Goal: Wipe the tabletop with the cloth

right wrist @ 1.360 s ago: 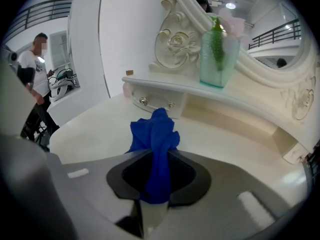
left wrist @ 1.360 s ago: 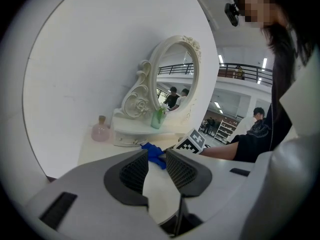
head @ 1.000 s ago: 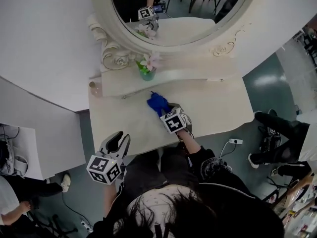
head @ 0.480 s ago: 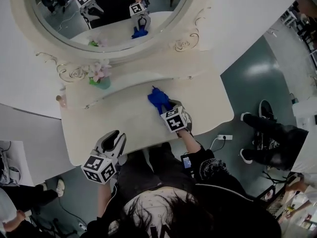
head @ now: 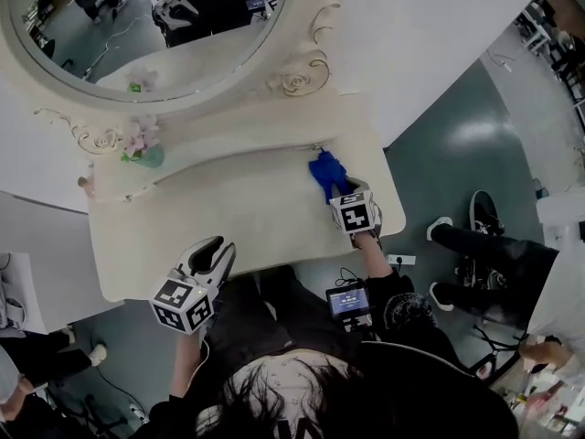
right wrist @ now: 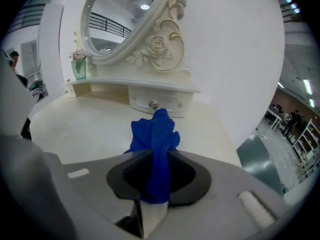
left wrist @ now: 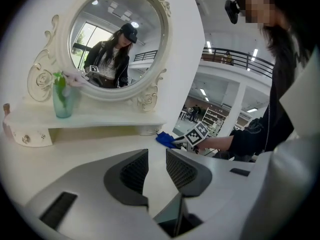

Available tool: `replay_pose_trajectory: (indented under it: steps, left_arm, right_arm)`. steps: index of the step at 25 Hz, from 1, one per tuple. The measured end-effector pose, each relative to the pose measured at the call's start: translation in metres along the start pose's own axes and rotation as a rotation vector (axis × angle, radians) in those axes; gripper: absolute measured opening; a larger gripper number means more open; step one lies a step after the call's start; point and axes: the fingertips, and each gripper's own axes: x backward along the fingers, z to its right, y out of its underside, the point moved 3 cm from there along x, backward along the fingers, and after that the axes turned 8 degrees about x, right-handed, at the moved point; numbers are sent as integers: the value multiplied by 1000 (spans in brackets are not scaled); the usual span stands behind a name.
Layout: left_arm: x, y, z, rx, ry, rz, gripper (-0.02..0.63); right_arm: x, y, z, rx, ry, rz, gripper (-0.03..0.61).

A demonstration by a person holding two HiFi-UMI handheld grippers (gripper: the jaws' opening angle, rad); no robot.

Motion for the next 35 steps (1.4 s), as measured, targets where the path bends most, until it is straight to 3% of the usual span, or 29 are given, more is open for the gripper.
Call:
replay_pose_trajectory:
  steps: [10,21,28,35]
  left_arm:
    - [-22,-3,25,-1,9,-18,110]
    - [-6,13,19,65,7,-9,110]
    - [26,13,-5,65,10,26,110]
    - [89,19,-47,14,-4,36,110]
  right_arm:
    - [26,51,104,-73,154,-46,87]
    - [25,57,113,-182,213,-15,87]
    - [53,28,77,-138,202,15,87]
    - [78,-19,-25,-196,106,62,87]
